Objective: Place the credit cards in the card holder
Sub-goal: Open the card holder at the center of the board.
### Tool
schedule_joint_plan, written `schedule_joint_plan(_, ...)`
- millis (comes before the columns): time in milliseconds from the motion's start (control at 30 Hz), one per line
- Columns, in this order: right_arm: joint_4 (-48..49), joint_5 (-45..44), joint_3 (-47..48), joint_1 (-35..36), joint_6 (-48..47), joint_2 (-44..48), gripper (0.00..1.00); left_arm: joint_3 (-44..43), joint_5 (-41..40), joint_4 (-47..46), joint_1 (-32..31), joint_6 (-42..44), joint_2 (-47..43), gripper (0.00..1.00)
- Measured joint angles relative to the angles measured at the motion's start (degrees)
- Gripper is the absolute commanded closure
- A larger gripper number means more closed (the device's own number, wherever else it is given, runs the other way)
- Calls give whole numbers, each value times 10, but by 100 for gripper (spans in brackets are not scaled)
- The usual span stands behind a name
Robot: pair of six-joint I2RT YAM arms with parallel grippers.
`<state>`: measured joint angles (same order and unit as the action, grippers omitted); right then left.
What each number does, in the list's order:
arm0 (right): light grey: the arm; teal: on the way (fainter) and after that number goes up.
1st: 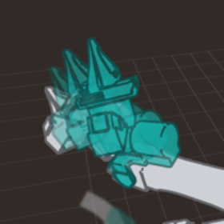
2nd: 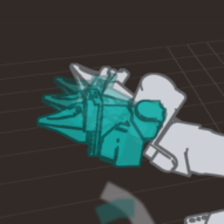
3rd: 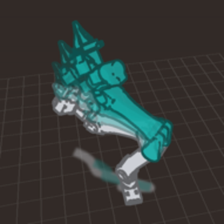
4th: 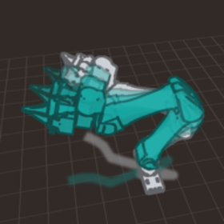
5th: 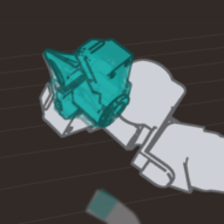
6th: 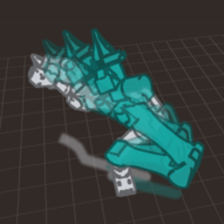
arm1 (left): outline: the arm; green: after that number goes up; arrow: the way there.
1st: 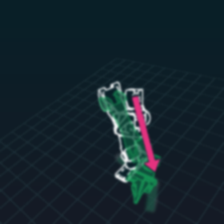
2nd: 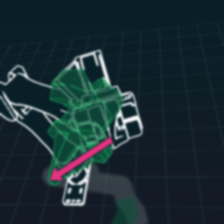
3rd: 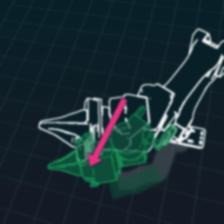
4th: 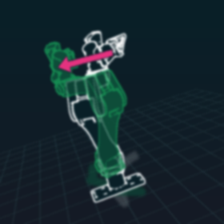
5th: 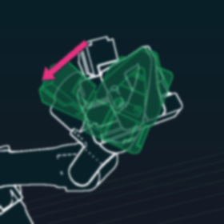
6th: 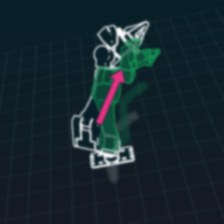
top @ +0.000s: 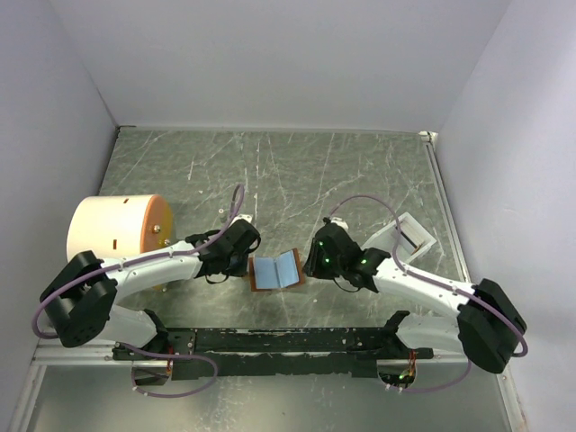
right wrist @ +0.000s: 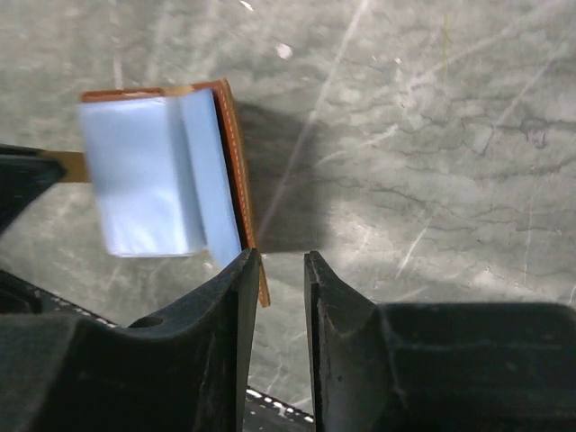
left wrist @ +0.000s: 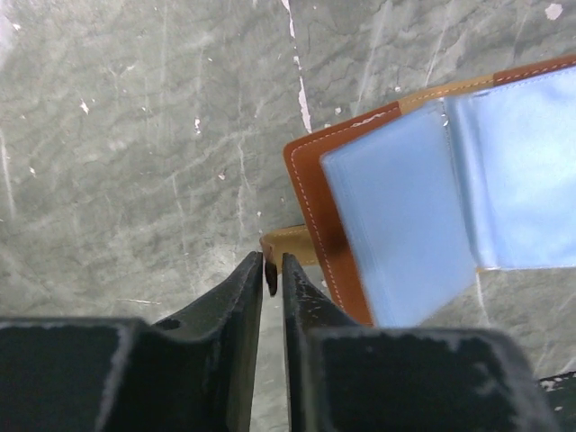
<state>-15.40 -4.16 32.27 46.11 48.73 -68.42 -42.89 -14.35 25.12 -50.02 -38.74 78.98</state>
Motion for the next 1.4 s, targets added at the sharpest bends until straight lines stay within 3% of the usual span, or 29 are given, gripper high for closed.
schedule_joint_plan(233,-4,19,29,1,4,42,72,-10,11,15,0,-9,-21,64)
schedule_joint_plan(433,51,76,29,8,19,23,73,-22,45,-17,1,-14,-71,79)
schedule_joint_plan(567,61,86,29,9,23,3,73,-22,80,-50,1,-14,-43,83)
schedule_joint_plan(933,30,62,38,10,16,48,71,-25,191,-133,1,4,18,81)
schedule_joint_plan(1133,9,48,47,12,2,68,67,-36,172,-114,5,6,24,77)
schedule_joint_plan(1400,19,34,111,128,2,-6,63,9,182,-114,56,2,-42,79)
